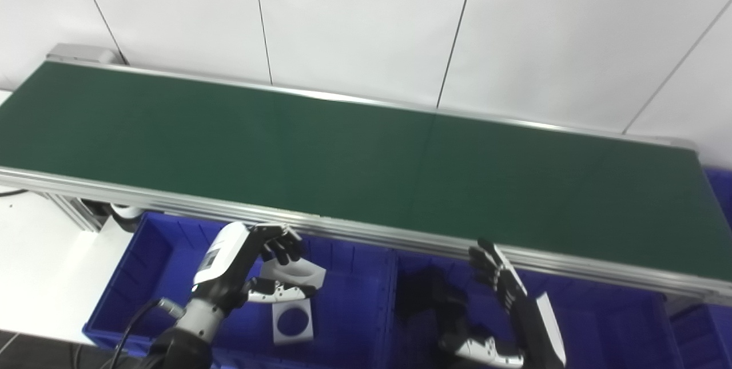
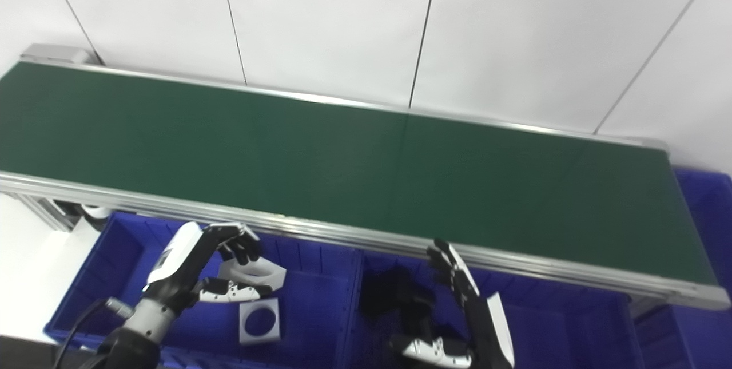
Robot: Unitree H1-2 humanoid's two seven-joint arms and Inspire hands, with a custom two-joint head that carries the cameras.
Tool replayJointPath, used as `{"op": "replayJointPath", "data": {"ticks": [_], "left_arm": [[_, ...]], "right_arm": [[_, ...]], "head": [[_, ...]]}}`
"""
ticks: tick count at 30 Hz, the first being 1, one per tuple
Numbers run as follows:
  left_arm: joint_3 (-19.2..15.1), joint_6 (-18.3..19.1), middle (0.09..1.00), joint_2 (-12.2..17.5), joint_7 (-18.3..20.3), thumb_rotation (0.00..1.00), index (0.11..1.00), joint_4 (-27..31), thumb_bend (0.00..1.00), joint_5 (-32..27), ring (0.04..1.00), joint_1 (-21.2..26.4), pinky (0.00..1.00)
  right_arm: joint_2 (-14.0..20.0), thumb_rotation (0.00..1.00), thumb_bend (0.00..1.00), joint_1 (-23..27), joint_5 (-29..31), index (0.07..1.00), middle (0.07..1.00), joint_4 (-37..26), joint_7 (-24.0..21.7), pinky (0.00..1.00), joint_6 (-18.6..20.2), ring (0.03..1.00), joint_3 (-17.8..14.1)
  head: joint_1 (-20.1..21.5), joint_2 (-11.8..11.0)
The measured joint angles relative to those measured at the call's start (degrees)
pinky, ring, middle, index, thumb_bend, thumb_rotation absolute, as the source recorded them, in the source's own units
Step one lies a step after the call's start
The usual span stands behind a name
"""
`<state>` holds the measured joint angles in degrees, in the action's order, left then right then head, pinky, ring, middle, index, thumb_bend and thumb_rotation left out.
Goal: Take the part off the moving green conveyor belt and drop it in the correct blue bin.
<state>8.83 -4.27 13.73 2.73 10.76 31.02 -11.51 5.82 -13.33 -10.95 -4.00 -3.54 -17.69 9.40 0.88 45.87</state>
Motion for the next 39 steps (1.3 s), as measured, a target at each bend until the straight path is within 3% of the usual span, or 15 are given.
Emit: {"op": "replayJointPath", "data": {"ticks": [4,13,16,19,20,25,34,36,39], "left_arm": [[0.24,3.06,0.493,0.17,2.66,0.0,0.532,1.58,0.47,0.89,0.435,0.9,0.34],[2.95,4.68,0.491,1.18,5.34,0.0,0.552,2.21,0.47,6.99,0.446,1.75,0.34],[3.69,6.02,0.509,1.22,6.61,0.0,0.524,2.34,0.5,9.05,0.432,1.85,0.49],[4.53,6.48,0.75,1.25,7.51,0.05,0.502,2.45,0.51,10.26,0.722,1.84,0.66],[4.72,6.48,0.806,1.32,7.58,0.08,0.626,2.52,0.62,10.56,0.789,1.84,0.72],[5.34,6.43,0.864,2.38,8.46,0.18,0.799,2.64,0.79,10.37,0.837,1.84,0.77],[5.51,6.32,0.907,3.93,10.06,0.3,0.855,4.24,0.87,7.78,0.882,1.81,0.81],[5.35,6.19,0.901,3.93,10.34,0.27,0.849,4.52,0.88,5.57,0.869,1.81,0.78],[4.45,4.72,0.892,3.46,11.05,0.28,0.847,4.25,0.89,-2.53,0.862,1.71,0.77]], "right_arm": [[-0.06,0.41,1.0,0.22,0.09,0.926,0.871,-0.51,0.03,0.8,0.47,0.848,-0.08],[-0.37,0.41,1.0,0.04,-0.57,0.929,0.872,-2.07,0.03,0.8,1.99,0.849,-0.04],[-0.62,0.42,1.0,0.03,-0.49,0.927,0.87,-2.43,0.03,0.8,2.06,0.847,-0.05],[-0.82,0.41,1.0,-0.08,-0.5,0.929,0.874,-2.43,0.03,0.81,2.09,0.852,-0.04],[-0.87,0.42,1.0,-0.11,-0.5,0.93,0.874,-2.43,0.03,0.81,2.1,0.851,-0.04],[-0.92,0.42,1.0,-0.19,-0.92,0.926,0.873,-2.67,0.02,0.8,2.28,0.848,-0.04],[-1.03,0.43,1.0,-0.24,-0.91,0.924,0.87,-2.79,0.01,0.8,2.4,0.847,-0.05],[-1.05,0.43,1.0,-0.28,-0.9,0.924,0.872,-2.81,-0.01,0.8,2.44,0.85,-0.04],[-1.07,0.41,1.0,-0.4,-0.88,0.923,0.872,-3.12,-0.08,0.8,3.07,0.851,0.0]], "head": [[0.27,1.15],[0.7,2.12],[0.79,2.12],[1.41,2.12],[1.58,2.2],[1.93,2.29],[2.64,2.03],[2.99,2.03],[3.25,1.85]]}}
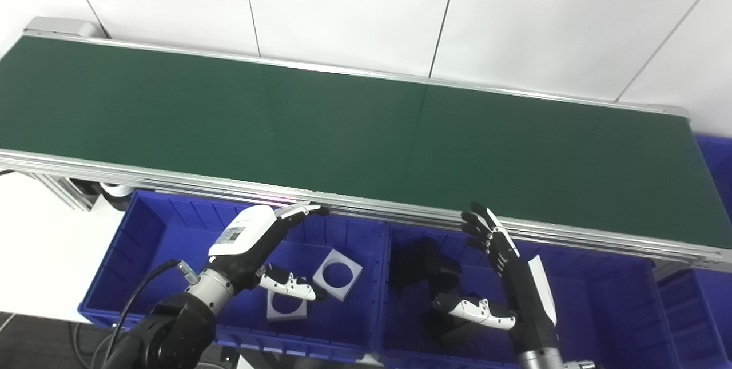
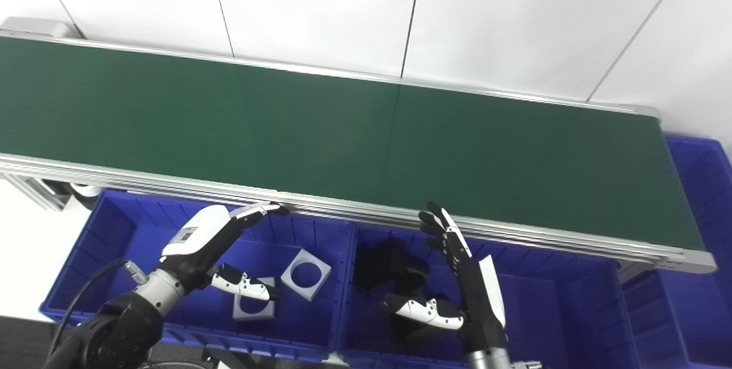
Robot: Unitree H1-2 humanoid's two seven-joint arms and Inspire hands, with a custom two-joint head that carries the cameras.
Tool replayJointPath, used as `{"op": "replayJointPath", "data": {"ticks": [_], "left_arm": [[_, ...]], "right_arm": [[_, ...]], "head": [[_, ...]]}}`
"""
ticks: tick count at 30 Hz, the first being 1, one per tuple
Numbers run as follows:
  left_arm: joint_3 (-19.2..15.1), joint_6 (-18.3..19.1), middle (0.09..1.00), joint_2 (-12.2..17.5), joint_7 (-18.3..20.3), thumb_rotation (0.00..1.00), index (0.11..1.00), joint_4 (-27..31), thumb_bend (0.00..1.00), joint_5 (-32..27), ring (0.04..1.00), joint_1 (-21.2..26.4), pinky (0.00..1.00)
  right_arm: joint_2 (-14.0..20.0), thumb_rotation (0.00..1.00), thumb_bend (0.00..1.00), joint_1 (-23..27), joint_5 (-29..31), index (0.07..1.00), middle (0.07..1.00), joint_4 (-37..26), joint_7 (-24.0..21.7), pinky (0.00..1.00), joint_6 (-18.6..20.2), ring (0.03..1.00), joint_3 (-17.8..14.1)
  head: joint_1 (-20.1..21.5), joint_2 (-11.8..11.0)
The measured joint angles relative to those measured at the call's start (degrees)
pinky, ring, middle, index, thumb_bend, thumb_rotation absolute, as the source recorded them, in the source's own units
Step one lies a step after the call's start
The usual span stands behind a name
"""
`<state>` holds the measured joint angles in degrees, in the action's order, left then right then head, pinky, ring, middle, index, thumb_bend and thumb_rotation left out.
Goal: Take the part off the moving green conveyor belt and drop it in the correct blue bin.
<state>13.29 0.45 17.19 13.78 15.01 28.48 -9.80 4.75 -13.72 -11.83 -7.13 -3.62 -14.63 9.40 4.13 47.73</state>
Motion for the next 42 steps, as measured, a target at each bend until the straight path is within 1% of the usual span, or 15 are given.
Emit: {"op": "replayJointPath", "data": {"ticks": [5,7,8,9,11,14,17,19,20,21,23,25,29,34,42], "left_arm": [[-1.07,-1.89,0.884,-1.6,0.3,0.28,0.843,-0.54,0.9,-10.71,0.883,0.0,0.83],[-1.26,-2.17,0.873,-2.36,0.52,0.29,0.832,-0.94,0.92,-13.97,0.869,0.0,0.82],[-1.48,-2.94,0.867,-2.79,0.64,0.29,0.828,-1.61,0.92,-16.41,0.864,0.01,0.81],[-1.75,-3.44,0.856,-3.51,0.65,0.26,0.823,-2.32,0.92,-18.38,0.854,0.0,0.81],[-2.09,-4.63,0.85,-4.74,0.66,0.24,0.821,-3.64,0.91,-21.79,0.847,-0.02,0.81],[-2.03,-5.45,0.85,-6.24,1.15,0.22,0.822,-4.91,0.9,-25.69,0.847,-0.09,0.81],[-2.25,-6.74,0.843,-6.47,1.86,0.17,0.824,-6.68,0.88,-28.98,0.839,-0.14,0.8],[-2.75,-6.98,0.845,-6.45,2.49,0.15,0.829,-8.19,0.88,-31.03,0.843,-0.27,0.82],[-3.09,-6.99,0.848,-6.43,2.77,0.14,0.832,-8.71,0.88,-32.03,0.847,-0.51,0.82],[-3.44,-7.1,0.85,-6.39,3.01,0.13,0.833,-9.08,0.87,-32.86,0.848,-0.74,0.83],[-4.05,-7.98,0.849,-6.33,3.37,0.12,0.832,-9.99,0.87,-34.35,0.848,-1.12,0.83],[-4.66,-8.62,0.848,-6.33,3.72,0.1,0.833,-10.06,0.86,-35.66,0.849,-1.51,0.83],[-5.29,-9.68,0.847,-6.27,4.73,0.09,0.832,-11.16,0.84,-37.43,0.85,-1.51,0.84],[-5.94,-11.07,0.846,-6.28,5.5,0.05,0.831,-12.14,0.83,-38.45,0.849,-1.6,0.82],[-6.87,-11.54,0.845,-6.31,6.77,0.04,0.825,-13.1,0.83,-40.06,0.855,-1.59,0.83]], "right_arm": [[0.0,0.41,1.0,-0.04,0.06,0.923,0.871,-0.5,-0.15,0.8,0.46,0.851,0.1],[-0.01,0.41,1.0,-0.04,0.05,0.92,0.87,-0.5,-0.14,0.8,0.46,0.85,0.16],[-0.08,0.41,1.0,-0.05,0.01,0.919,0.869,-0.5,-0.12,0.8,0.46,0.849,0.21],[-0.15,0.41,1.0,-0.05,-0.09,0.918,0.867,-0.5,-0.11,0.8,0.46,0.848,0.26],[-0.3,0.41,1.0,-0.1,-0.18,0.916,0.863,-0.5,-0.08,0.8,0.48,0.845,0.34],[-0.65,0.43,1.0,-0.2,-0.34,0.918,0.866,-0.5,0.01,0.8,0.49,0.848,0.54],[-0.91,0.44,1.0,-0.54,-0.52,0.923,0.873,-0.49,0.03,0.81,0.5,0.857,0.83],[-0.96,0.46,1.0,-0.72,-0.68,0.924,0.876,-0.49,0.03,0.82,0.55,0.863,0.99],[-1.0,0.47,1.0,-0.74,-0.8,0.924,0.877,-0.49,0.03,0.83,0.63,0.866,1.07],[-1.08,0.47,1.0,-0.75,-0.84,0.925,0.88,-0.49,0.05,0.83,0.77,0.87,1.08],[-1.38,0.48,1.0,-0.74,-0.95,0.928,0.887,-0.49,0.07,0.84,1.58,0.876,1.18],[-1.83,0.49,1.0,-0.79,-1.17,0.929,0.891,-0.49,0.07,0.84,2.31,0.877,1.43],[-2.28,0.49,1.0,-0.84,-1.3,0.934,0.899,-0.49,0.07,0.85,2.6,0.882,1.95],[-2.38,0.47,1.0,-1.0,-2.38,0.939,0.907,-0.38,0.21,0.85,2.61,0.887,2.08],[-2.51,0.46,1.0,-0.98,-2.74,0.936,0.914,0.09,0.23,0.86,2.62,0.888,2.23]], "head": [[1.14,-0.18],[1.93,-0.18],[2.63,-0.26],[3.86,-0.53],[4.22,-0.53],[4.83,-0.79],[5.45,-1.14],[7.64,-1.84],[7.65,-1.85],[8.95,-1.93],[8.97,-1.93],[10.89,-2.37],[12.56,-2.81],[13.09,-3.25],[14.06,-3.69]]}}
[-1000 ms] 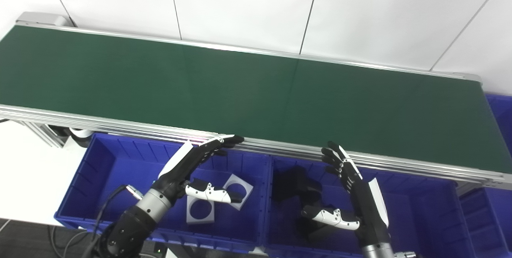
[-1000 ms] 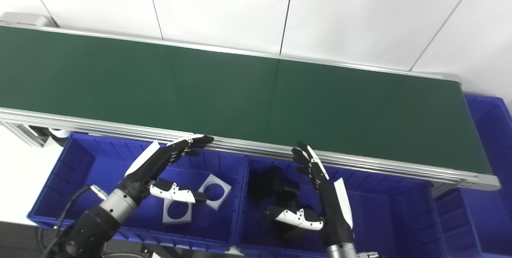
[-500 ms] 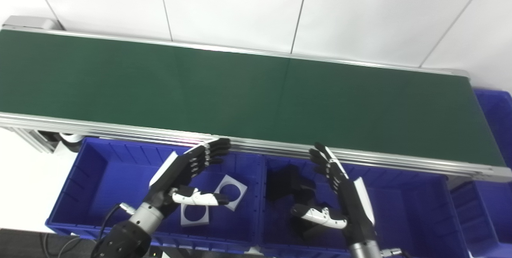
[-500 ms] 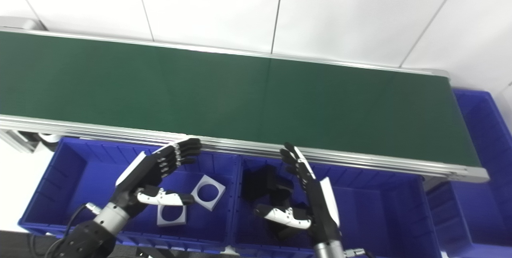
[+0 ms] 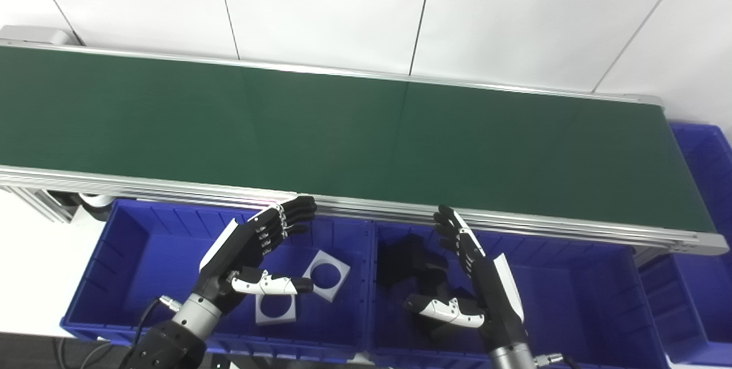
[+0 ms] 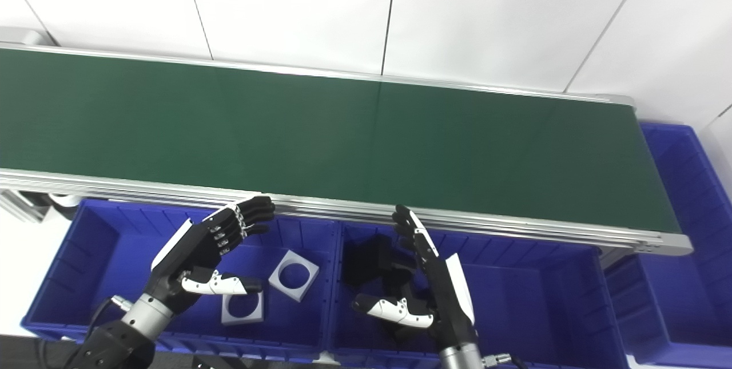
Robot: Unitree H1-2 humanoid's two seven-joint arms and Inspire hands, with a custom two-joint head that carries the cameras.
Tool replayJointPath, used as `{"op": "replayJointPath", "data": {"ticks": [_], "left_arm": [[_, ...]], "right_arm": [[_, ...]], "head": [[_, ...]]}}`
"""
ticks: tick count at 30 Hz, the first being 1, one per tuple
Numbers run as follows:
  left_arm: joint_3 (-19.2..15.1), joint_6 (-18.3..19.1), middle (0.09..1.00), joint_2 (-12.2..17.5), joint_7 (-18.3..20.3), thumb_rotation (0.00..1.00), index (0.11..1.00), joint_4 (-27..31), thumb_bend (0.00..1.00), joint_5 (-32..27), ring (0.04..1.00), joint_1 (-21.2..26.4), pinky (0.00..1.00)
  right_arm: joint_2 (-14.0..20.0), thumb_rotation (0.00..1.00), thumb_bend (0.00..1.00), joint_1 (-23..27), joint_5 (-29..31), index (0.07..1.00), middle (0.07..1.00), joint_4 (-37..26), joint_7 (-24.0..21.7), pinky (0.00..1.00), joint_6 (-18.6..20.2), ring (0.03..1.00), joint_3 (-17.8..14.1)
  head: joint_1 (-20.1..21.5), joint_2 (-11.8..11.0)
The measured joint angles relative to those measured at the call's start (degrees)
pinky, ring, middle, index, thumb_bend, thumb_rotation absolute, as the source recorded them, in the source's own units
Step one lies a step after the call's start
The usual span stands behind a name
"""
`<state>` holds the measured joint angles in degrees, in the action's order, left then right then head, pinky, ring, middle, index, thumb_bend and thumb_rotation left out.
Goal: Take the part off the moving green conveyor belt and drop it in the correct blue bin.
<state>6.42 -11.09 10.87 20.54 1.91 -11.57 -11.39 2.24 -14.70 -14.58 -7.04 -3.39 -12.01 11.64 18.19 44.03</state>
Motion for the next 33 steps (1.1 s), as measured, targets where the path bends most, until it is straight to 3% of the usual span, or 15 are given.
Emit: {"op": "replayJointPath", "data": {"ticks": [33], "left_arm": [[0.26,-3.84,0.833,-1.6,0.63,0.05,0.817,-1.06,0.86,1.99,0.837,-0.07,0.81]], "right_arm": [[0.63,0.44,1.0,-0.36,-0.89,0.941,0.905,0.78,0.28,0.86,-0.01,0.879,0.29]], "head": [[-3.34,-0.62]]}}
